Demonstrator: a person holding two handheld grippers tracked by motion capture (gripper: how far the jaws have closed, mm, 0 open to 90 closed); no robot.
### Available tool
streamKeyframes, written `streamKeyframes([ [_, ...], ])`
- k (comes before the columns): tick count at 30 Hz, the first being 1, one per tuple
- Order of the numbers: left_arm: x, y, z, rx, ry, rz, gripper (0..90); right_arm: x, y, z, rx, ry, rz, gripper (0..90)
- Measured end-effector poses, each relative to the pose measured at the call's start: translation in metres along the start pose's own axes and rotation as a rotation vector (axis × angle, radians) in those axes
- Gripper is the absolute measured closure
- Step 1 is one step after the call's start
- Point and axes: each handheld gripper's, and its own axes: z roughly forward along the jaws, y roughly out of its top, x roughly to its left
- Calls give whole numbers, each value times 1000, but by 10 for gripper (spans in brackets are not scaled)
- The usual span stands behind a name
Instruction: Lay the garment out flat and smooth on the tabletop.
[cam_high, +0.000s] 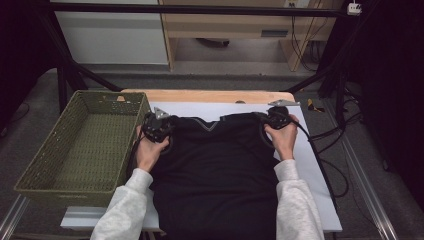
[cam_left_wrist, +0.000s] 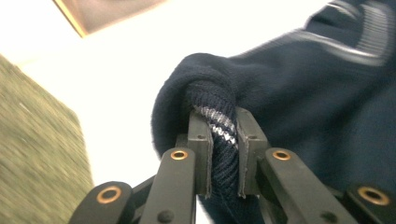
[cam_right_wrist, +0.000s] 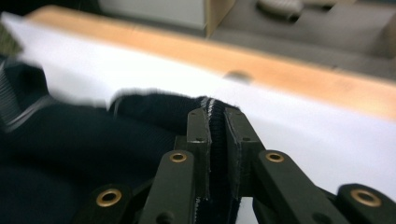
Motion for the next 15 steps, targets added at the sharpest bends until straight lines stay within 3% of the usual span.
streamKeyframes([
  [2,8,21,-3,-36,20,-15,793,-8,9,-9,-53,-11,12,814],
  [4,16,42,-5,-90,15,-27,793,-14,21,-19,-127,-32,8,814],
  [6,21,57,-1,-156,27,-6,788,-19,31,-28,-195,-44,3,809],
  [7,23,62,3,-175,33,-26,777,-22,34,-29,-210,-54,-6,796],
  [8,23,64,8,-184,33,-43,748,-24,35,-28,-204,-68,-17,756],
  [9,21,63,14,-178,30,-66,670,-26,34,-25,-176,-80,-18,643],
  [11,16,55,23,-108,-8,-110,503,-28,26,-17,-65,-111,-16,469],
  [13,11,43,23,-93,-42,-116,437,-27,14,-16,-29,-98,-25,455],
  [15,8,29,17,-85,-68,-129,366,-27,2,-18,-20,-76,-32,378],
])
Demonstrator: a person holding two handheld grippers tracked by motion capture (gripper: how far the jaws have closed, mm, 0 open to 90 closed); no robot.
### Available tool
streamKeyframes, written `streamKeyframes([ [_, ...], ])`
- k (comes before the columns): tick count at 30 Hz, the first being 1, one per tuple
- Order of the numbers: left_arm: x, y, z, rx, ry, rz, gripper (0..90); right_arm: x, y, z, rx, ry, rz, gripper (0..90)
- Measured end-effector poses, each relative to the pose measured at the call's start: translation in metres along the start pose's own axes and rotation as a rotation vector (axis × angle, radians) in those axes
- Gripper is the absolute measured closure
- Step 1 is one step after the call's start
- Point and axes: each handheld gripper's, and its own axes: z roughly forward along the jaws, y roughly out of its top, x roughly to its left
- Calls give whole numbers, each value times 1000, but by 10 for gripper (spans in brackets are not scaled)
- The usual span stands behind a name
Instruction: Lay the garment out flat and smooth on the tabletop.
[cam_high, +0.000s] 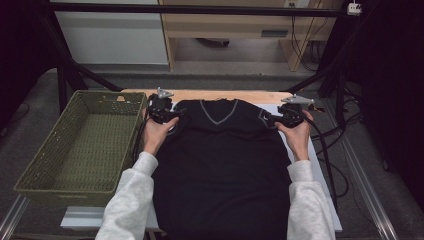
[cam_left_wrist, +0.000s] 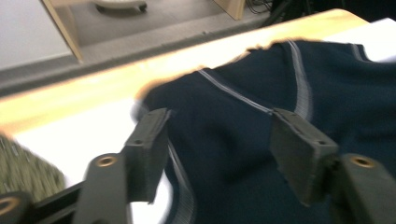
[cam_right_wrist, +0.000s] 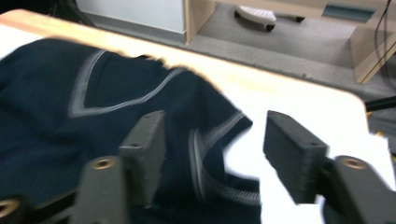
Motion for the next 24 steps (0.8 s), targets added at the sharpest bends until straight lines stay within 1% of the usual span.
streamKeyframes([
  [1,-1,-4,-3,2,-12,-6,335,1,-6,-3,11,12,0,348],
  [2,-2,-12,-8,12,-41,-21,294,2,-10,-5,21,17,-2,300],
  [3,-3,-16,-11,23,-60,-25,248,4,-15,-10,21,19,-7,274],
  [4,-5,-23,-17,23,-76,-22,231,6,-18,-13,18,25,-5,245],
  [5,-7,-28,-22,19,-78,-13,210,10,-23,-19,10,26,11,165],
  [6,-9,-33,-26,25,-85,-3,192,13,-26,-23,3,16,1,128],
  [7,-11,-37,-29,29,-90,0,163,16,-30,-28,0,8,-19,119],
  [8,-14,-44,-33,35,-110,-2,139,18,-32,-31,-13,11,-25,123],
  [9,-16,-48,-35,33,-123,-17,115,22,-37,-37,-28,24,-45,135],
  [10,-18,-55,-38,34,-147,-23,99,25,-40,-40,-21,37,-50,131],
  [12,-22,-64,-42,48,-178,-5,83,30,-47,-47,-22,83,-50,102],
  [13,-23,-68,-44,49,-185,0,74,32,-51,-51,-12,100,-53,97],
  [15,-26,-78,-48,53,-210,-2,58,35,-56,-57,-9,124,-41,66],
  [16,-27,-81,-50,59,-221,2,57,36,-58,-60,-17,139,-30,69],
  [18,-30,-90,-55,75,-228,15,45,36,-63,-64,-17,163,-18,73],
  [20,-33,-96,-60,76,-227,18,39,37,-70,-69,-16,165,-12,64],
  [21,-35,-101,-64,78,-233,21,39,38,-74,-72,-12,163,-7,63],
  [23,-39,-107,-70,82,-241,23,39,40,-84,-78,17,172,-5,66],
  [24,-41,-110,-73,82,-244,28,38,40,-88,-80,19,171,-2,66],
])
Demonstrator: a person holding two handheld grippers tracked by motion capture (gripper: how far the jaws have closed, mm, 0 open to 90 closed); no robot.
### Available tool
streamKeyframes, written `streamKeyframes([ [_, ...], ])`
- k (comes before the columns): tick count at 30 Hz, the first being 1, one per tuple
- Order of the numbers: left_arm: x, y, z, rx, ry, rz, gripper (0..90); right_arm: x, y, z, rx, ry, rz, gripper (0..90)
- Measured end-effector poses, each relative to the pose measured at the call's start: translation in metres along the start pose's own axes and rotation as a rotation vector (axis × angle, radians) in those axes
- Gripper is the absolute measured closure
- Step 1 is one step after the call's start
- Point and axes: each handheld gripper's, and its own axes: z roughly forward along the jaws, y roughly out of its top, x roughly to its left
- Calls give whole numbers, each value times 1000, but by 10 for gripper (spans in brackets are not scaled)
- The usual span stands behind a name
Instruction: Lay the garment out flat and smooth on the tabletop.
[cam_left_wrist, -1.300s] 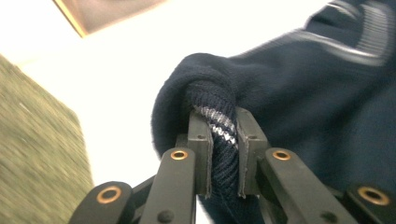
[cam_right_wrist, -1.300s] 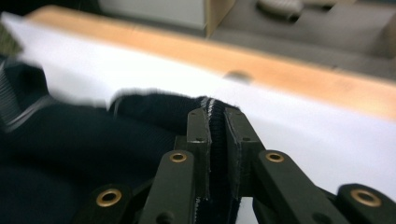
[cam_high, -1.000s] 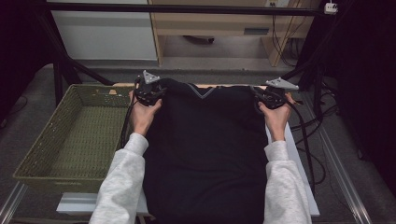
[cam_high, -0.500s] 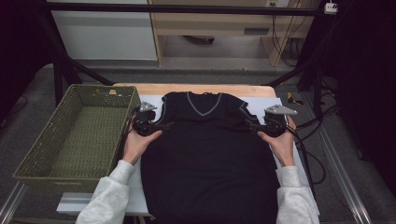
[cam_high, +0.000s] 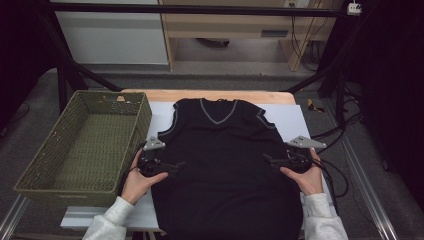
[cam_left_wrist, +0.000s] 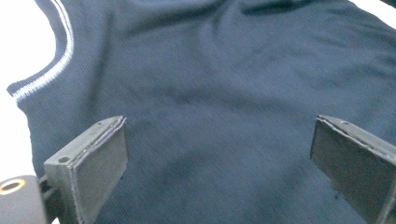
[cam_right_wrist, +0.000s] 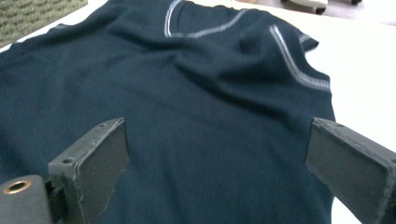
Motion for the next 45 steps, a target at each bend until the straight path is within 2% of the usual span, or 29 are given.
streamKeyframes([
  [2,-6,-6,-5,5,4,17,37,1,-9,-6,12,7,12,66],
  [4,-12,-13,-11,7,-17,29,37,1,-16,-13,9,9,20,54],
  [9,-24,-26,-19,16,-22,70,38,4,-30,-24,16,25,23,53],
  [14,-35,-42,-25,49,2,91,38,9,-41,-29,33,33,8,77],
  [17,-39,-52,-29,68,13,80,56,9,-48,-33,61,20,2,103],
  [24,-42,-74,-39,112,76,50,171,3,-65,-39,108,14,40,141],
  [27,-42,-80,-41,124,84,21,197,1,-72,-42,122,9,51,149],
  [31,-44,-85,-46,148,122,17,214,-4,-80,-47,143,-13,53,169],
  [35,-44,-93,-51,165,124,17,214,-10,-88,-51,168,-61,79,180],
  [38,-43,-98,-51,190,121,-6,214,-16,-93,-53,180,-85,106,214],
  [40,-42,-99,-51,198,126,-11,225,-19,-95,-54,195,-89,101,246],
  [43,-44,-99,-51,190,150,-16,311,-17,-96,-55,197,-89,94,295],
  [45,-48,-99,-51,189,140,-5,376,-15,-94,-55,210,-73,93,351],
])
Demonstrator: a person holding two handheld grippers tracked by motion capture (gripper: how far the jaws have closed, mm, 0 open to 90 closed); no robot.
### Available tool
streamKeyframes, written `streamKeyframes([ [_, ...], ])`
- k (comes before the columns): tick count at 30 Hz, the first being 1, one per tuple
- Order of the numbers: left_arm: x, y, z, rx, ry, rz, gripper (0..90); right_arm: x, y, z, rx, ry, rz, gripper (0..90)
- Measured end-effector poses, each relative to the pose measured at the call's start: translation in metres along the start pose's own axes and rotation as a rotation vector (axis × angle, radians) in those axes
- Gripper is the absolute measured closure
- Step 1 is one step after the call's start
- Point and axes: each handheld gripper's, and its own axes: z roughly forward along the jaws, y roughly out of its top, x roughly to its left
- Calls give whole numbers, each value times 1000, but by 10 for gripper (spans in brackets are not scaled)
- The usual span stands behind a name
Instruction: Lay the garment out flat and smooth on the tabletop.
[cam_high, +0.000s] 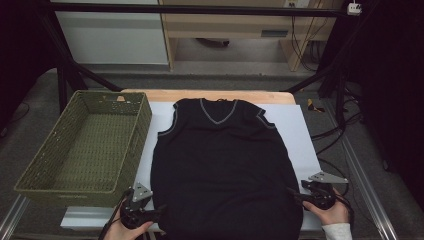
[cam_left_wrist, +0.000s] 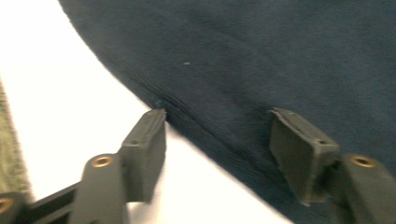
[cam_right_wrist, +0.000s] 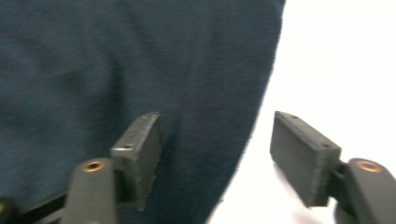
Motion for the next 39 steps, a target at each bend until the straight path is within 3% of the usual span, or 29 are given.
streamKeyframes([
  [3,-5,-1,-1,-5,-12,7,520,5,3,-4,55,42,-7,468],
  [5,-6,-2,-2,-5,-17,0,599,6,5,-8,97,46,-24,560],
  [7,-7,-2,-2,-8,-20,7,691,7,4,-10,112,49,-19,640],
  [10,-5,0,-1,2,-71,-4,847,10,4,-8,106,36,-2,742],
  [14,3,1,-4,9,-107,-1,865,15,7,-7,118,52,12,849],
  [21,22,5,-40,-28,-80,21,871,16,16,-27,119,132,67,873],
  [23,27,5,-52,-19,-53,35,871,17,14,-39,123,156,76,872],
  [25,32,4,-59,5,-56,26,870,22,9,-49,144,203,92,870],
  [27,32,1,-57,43,-54,37,865,28,4,-53,151,221,73,846],
  [28,32,0,-55,45,-53,38,849,31,1,-53,140,220,49,751],
  [29,30,-1,-52,45,-51,34,805,32,-1,-52,132,218,32,617],
  [30,28,-1,-48,45,-52,26,705,32,-2,-49,88,206,-1,512],
  [31,27,0,-45,41,-53,24,611,32,-3,-46,41,199,-29,484],
  [32,25,1,-42,35,-51,21,580,31,-3,-42,12,187,-46,480],
  [34,22,2,-32,39,-42,12,486,29,-1,-35,-13,173,-64,397],
  [37,20,4,-20,37,-30,-1,425,25,2,-24,-43,146,-72,381],
  [39,20,4,-10,35,-1,8,408,20,3,-17,-41,110,-68,373],
])
